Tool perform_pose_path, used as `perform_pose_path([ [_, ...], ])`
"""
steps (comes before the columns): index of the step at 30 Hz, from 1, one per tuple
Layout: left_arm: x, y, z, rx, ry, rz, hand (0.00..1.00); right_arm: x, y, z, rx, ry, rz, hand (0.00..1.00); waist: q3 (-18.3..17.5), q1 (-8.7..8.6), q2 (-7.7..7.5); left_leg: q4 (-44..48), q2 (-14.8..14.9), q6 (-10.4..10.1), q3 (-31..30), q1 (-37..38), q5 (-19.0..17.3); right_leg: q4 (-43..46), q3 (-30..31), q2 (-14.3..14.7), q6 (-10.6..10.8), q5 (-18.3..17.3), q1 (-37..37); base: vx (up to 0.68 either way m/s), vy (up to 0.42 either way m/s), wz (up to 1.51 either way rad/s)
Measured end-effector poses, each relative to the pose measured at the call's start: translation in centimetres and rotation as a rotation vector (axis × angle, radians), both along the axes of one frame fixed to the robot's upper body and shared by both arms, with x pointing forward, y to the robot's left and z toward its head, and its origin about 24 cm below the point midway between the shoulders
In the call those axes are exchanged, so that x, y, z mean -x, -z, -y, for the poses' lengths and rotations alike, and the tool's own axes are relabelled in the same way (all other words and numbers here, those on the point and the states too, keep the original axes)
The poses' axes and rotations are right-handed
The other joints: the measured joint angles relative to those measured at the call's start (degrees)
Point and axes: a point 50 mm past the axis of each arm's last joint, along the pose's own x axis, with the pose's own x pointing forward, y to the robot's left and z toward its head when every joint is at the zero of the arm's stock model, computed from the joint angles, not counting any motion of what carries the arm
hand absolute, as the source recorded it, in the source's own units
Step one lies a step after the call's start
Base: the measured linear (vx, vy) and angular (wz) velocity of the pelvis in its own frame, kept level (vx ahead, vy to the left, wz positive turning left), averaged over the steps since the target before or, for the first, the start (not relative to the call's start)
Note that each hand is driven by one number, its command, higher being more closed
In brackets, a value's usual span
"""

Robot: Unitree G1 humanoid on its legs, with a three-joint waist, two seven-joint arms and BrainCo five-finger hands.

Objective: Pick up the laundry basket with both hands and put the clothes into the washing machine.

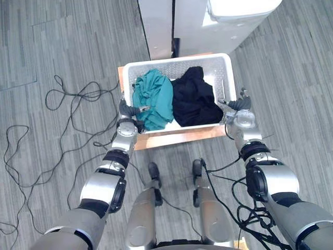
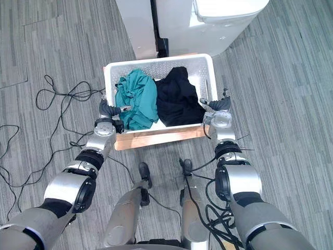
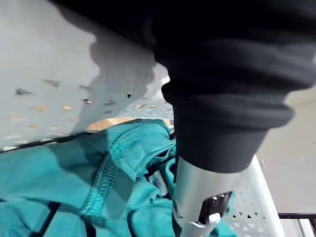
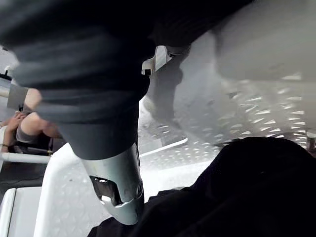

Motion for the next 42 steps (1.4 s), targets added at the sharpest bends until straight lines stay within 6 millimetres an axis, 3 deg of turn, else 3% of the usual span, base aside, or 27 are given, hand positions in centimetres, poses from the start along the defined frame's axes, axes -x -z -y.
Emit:
perform_pose_path([
  [7, 0.2, 0.5, -0.6, -0.020, -0.002, -0.029, 1.00, 0.1, 0.4, -0.4, -0.009, -0.045, -0.005, 1.00, 0.00, 0.09, -0.01, 0.84, 0.27, -0.04, 0.09, -0.47, -0.42, 0.00, 0.29, 0.15, 0.06, 0.03, -0.19, -0.01, -0.003, -0.02],
  [10, 0.7, 1.6, -1.1, -0.023, -0.011, -0.057, 1.00, 0.6, 1.2, 0.0, -0.015, -0.042, -0.003, 1.00, 0.01, 0.07, -0.01, 0.61, 0.23, -0.04, -0.16, 0.36, -0.42, -0.23, -0.03, 0.16, 0.08, 0.04, 0.78, 0.02, -0.015, 0.03],
  [13, 2.0, 4.0, -1.7, -0.018, -0.024, -0.126, 1.00, 2.0, 3.1, 0.1, 0.013, -0.058, -0.010, 1.00, 0.27, -0.03, 0.01, -0.39, 0.06, -0.07, -0.56, 3.18, -0.44, -1.23, -0.56, 0.14, 0.08, 0.01, 3.85, 0.03, -0.012, 0.06],
  [17, 5.1, 7.1, -1.4, -0.003, 0.004, -0.148, 1.00, 5.0, 5.0, 0.1, 0.051, -0.078, 0.035, 1.00, 0.40, -0.01, -0.02, -1.40, -0.13, -0.56, -1.02, 6.47, -0.77, -1.51, -0.91, 0.08, 0.36, -0.97, 7.01, 0.02, -0.006, 0.06],
  [21, 8.4, 8.5, -0.4, 0.037, 0.064, -0.116, 1.00, 8.3, 6.4, 0.7, 0.077, -0.067, 0.060, 1.00, 0.04, 0.01, -0.18, -2.07, -0.21, -1.21, -0.89, 9.59, -1.57, -1.53, -0.83, 0.09, 0.34, -2.07, 9.76, 0.04, 0.002, -0.01],
  [24, 11.4, 9.7, 0.3, 0.089, 0.098, -0.124, 1.00, 11.3, 7.7, 1.5, 0.103, -0.048, 0.047, 1.00, -3.44, -0.17, -0.42, -1.95, -0.06, -1.36, 0.90, 10.50, -2.92, -1.69, 1.00, 0.20, 0.55, -2.56, 9.74, 0.07, 0.018, -0.33],
  [26, 13.9, 10.6, 0.7, 0.139, 0.122, -0.146, 1.00, 13.5, 8.8, 2.0, 0.129, -0.048, 0.018, 1.00, -6.54, -0.31, -0.55, -0.51, 0.64, -1.30, 4.47, 11.97, -5.07, -1.95, 4.43, 0.66, 0.62, -2.52, 9.89, 0.12, 0.044, -0.79],
  [31, 15.9, 10.4, 0.9, 0.202, 0.142, -0.128, 1.00, 15.7, 9.8, 2.4, 0.139, -0.066, -0.014, 1.00, -8.73, -3.18, -0.64, 6.38, 4.49, -1.72, 13.50, 15.47, -11.94, -2.19, 10.54, 3.12, 0.72, -1.53, 10.23, 0.06, 0.052, -1.11],
  [32, 16.1, 10.2, 0.9, 0.205, 0.144, -0.122, 1.00, 16.1, 10.3, 2.4, 0.133, -0.064, -0.029, 1.00, -9.43, -3.28, -1.02, 7.06, 6.06, -1.87, 17.53, 17.18, -13.22, -2.81, 6.29, 3.09, -2.48, -2.38, 10.01, 0.02, 0.074, -1.58],
  [34, 16.2, 10.0, 1.0, 0.213, 0.149, -0.110, 1.00, 16.5, 10.5, 2.6, 0.131, -0.057, -0.035, 1.00, -9.65, -3.39, -0.69, 6.79, 8.31, -1.52, 24.25, 20.85, -13.85, -0.05, -9.30, -0.14, -10.43, -5.32, 9.46, 0.05, 0.076, -1.82],
  [35, 16.2, 9.9, 1.0, 0.213, 0.151, -0.108, 1.00, 16.8, 10.8, 2.5, 0.122, -0.053, -0.038, 1.00, -10.08, -3.23, -1.28, 6.66, 9.13, -2.13, 28.63, 23.64, -14.41, 3.94, -20.95, -3.77, -12.01, -6.28, 8.84, 0.08, 0.040, -1.72],
  [37, 16.2, 9.9, 1.0, 0.214, 0.150, -0.106, 1.00, 17.0, 11.0, 2.6, 0.114, -0.046, -0.041, 1.00, -11.37, -3.30, -2.03, 7.01, 9.90, -4.14, 34.61, 27.33, -15.69, 7.77, -32.29, -7.61, -13.47, -4.97, 8.95, 0.15, -0.051, -1.79],
  [39, 16.1, 9.7, 1.0, 0.215, 0.153, -0.100, 1.00, 17.1, 11.0, 2.7, 0.114, -0.053, -0.041, 1.00, -12.98, -3.34, -1.88, 8.21, 11.14, -4.55, 38.41, 28.99, -15.93, 7.51, -33.81, -5.97, -10.69, -3.15, 8.33, 0.22, -0.175, -1.73],
  [40, 16.1, 9.7, 1.1, 0.217, 0.155, -0.098, 1.00, 17.1, 11.0, 2.8, 0.114, -0.069, -0.038, 1.00, -13.23, -3.18, -1.75, 10.14, 12.46, -5.10, 39.81, 30.70, -16.25, 6.84, -30.86, -3.91, -7.14, -3.35, 8.25, 0.21, -0.201, -1.84],
  [41, 16.2, 9.8, 1.1, 0.219, 0.153, -0.102, 1.00, 17.0, 10.9, 2.9, 0.111, -0.078, -0.038, 1.00, -13.54, -3.03, -1.20, 15.29, 15.52, -5.34, 40.20, 31.61, -16.42, 6.77, -26.95, -1.16, -6.15, -3.96, 8.03, 0.22, -0.195, -1.85],
  [42, 16.2, 9.8, 1.1, 0.222, 0.152, -0.104, 1.00, 17.1, 10.9, 2.9, 0.114, -0.082, -0.039, 1.00, -13.79, -3.07, -0.76, 19.03, 17.62, -5.03, 39.59, 31.48, -16.23, 6.60, -25.09, 0.41, -6.48, -4.25, 8.03, 0.19, -0.146, -1.89],
])
